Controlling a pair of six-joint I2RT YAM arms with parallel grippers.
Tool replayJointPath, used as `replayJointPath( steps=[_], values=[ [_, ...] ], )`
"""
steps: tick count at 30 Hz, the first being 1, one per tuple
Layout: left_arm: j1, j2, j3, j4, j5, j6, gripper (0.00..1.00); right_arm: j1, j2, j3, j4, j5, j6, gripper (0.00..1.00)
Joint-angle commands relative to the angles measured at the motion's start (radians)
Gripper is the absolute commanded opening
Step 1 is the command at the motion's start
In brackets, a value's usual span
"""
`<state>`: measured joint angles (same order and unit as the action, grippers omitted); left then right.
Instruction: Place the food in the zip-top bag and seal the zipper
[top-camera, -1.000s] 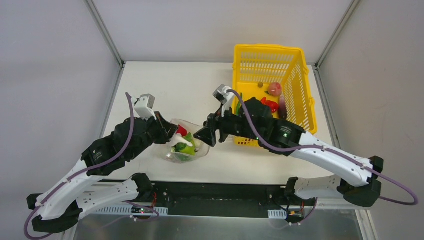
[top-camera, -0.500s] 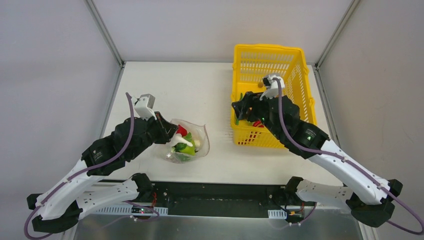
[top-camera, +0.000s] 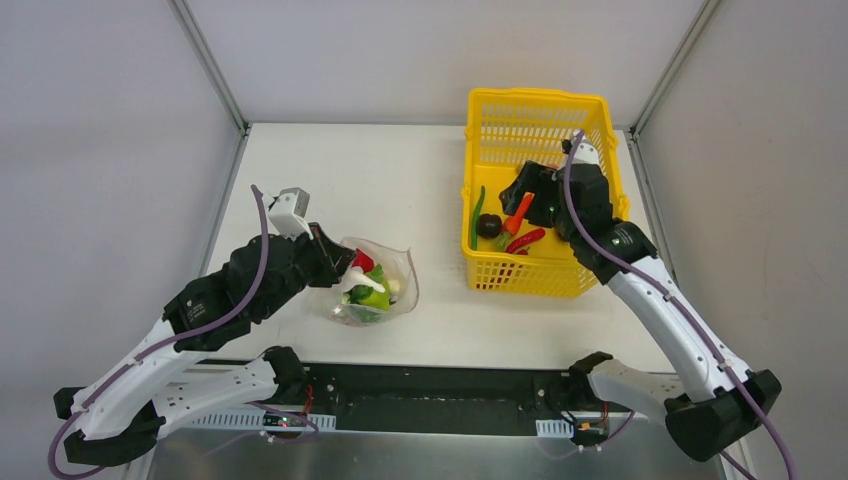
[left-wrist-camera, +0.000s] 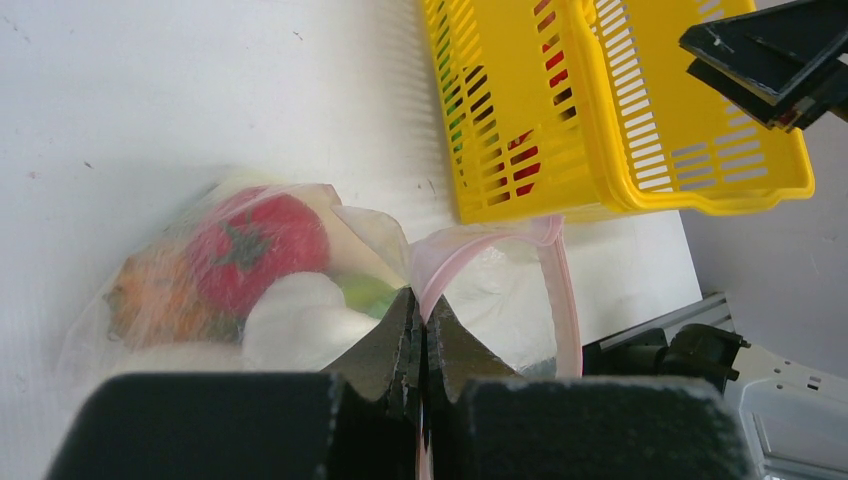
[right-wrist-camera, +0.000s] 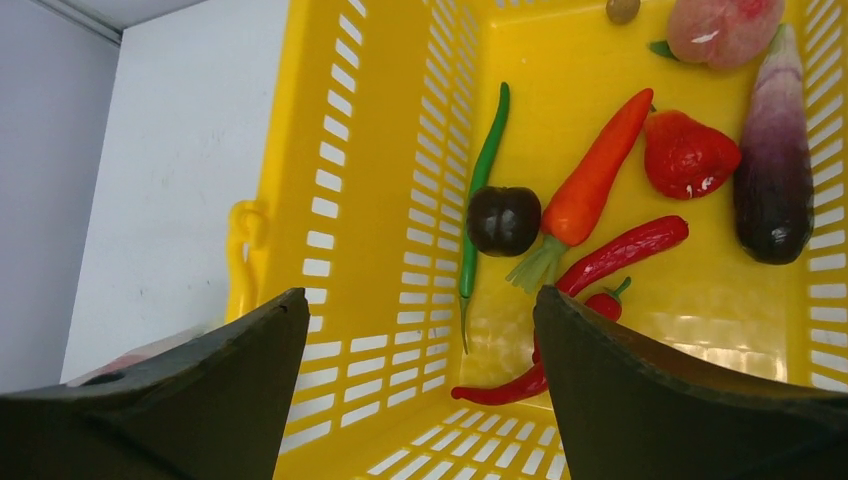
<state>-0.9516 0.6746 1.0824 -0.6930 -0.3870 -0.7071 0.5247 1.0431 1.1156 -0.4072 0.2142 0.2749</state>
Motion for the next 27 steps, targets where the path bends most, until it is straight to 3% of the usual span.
replayJointPath(
  steps=[1,15,22,27],
  values=[
    [0.003,-0.003,0.024,0.045,-0.024,0.003,0.00,-0.072,0.064,0.022,0.006,-0.155,0.015,0.86],
    [0.001,-0.015,0.019,0.038,-0.027,-0.002,0.00,-0.217,0.326,0.130,-0.012,-0.322,-0.054,0.87],
    [0.001,-0.022,0.008,0.033,-0.022,-0.011,0.00,-0.242,0.503,0.210,-0.061,-0.405,-0.112,0.75],
    [0.002,-0.024,0.010,0.036,-0.017,-0.010,0.00,-0.246,0.623,0.287,-0.117,-0.458,-0.176,0.75]
  ],
)
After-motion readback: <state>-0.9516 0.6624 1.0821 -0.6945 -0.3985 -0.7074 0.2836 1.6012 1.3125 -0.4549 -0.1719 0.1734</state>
